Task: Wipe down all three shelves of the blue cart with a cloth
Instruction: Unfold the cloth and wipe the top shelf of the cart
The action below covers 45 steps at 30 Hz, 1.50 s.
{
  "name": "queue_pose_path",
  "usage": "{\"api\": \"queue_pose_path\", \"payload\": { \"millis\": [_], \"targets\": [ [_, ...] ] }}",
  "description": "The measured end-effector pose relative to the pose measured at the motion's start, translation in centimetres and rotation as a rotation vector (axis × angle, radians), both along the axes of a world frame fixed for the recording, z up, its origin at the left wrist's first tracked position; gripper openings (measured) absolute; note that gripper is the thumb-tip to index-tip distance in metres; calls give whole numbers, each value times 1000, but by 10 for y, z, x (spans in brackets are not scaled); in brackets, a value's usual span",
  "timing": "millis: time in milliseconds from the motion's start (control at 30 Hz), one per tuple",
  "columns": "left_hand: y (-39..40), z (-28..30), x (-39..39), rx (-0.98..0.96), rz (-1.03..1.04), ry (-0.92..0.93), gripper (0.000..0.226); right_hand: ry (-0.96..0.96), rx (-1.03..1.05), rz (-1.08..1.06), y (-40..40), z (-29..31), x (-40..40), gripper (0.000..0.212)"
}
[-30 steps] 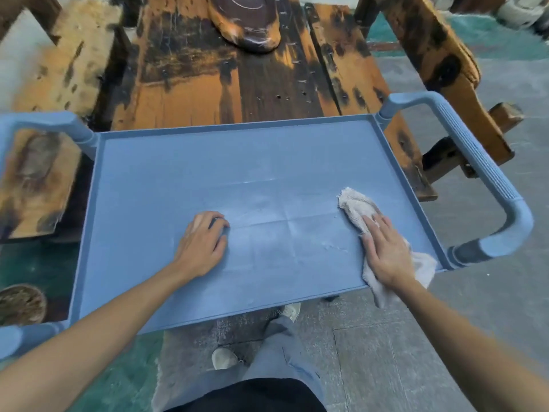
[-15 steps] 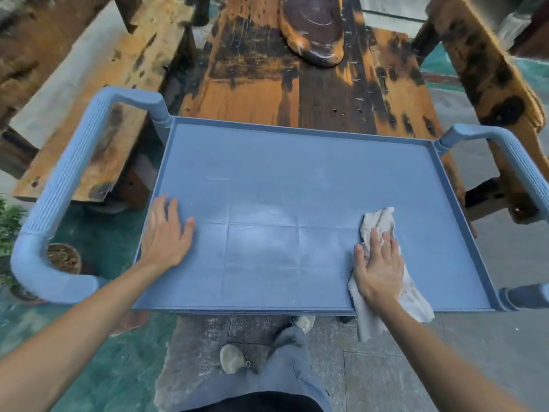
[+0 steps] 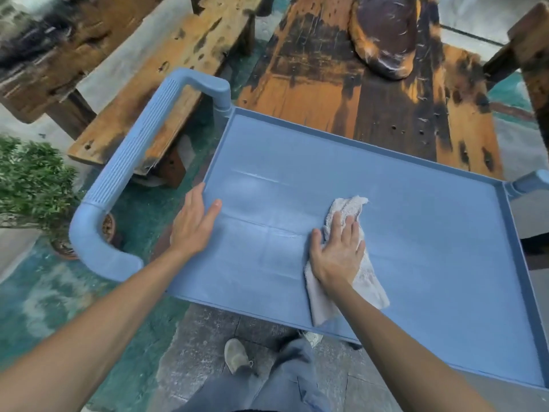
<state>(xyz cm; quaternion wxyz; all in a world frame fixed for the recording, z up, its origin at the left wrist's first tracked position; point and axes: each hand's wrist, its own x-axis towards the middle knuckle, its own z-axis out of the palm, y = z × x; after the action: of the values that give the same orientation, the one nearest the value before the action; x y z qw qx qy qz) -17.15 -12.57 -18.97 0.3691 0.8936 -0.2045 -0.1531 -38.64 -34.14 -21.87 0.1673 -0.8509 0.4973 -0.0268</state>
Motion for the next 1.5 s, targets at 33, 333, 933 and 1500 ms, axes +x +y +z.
{"api": "queue_pose_path", "payload": {
  "millis": [33,333,933,1500],
  "targets": [
    [0,1,1,-6,-9,16,77,-11,1,34,4,0,14,77],
    [6,-7,0,31,-29,46,98,-45,24,333,40,4,135,78],
    [2,5,5,42,27,230,97,-34,437,1131,113,30,120,56],
    [-2,-13,-1,537,-113,-188,69,3,235,1152,82,40,-64,45]
  ]
}}
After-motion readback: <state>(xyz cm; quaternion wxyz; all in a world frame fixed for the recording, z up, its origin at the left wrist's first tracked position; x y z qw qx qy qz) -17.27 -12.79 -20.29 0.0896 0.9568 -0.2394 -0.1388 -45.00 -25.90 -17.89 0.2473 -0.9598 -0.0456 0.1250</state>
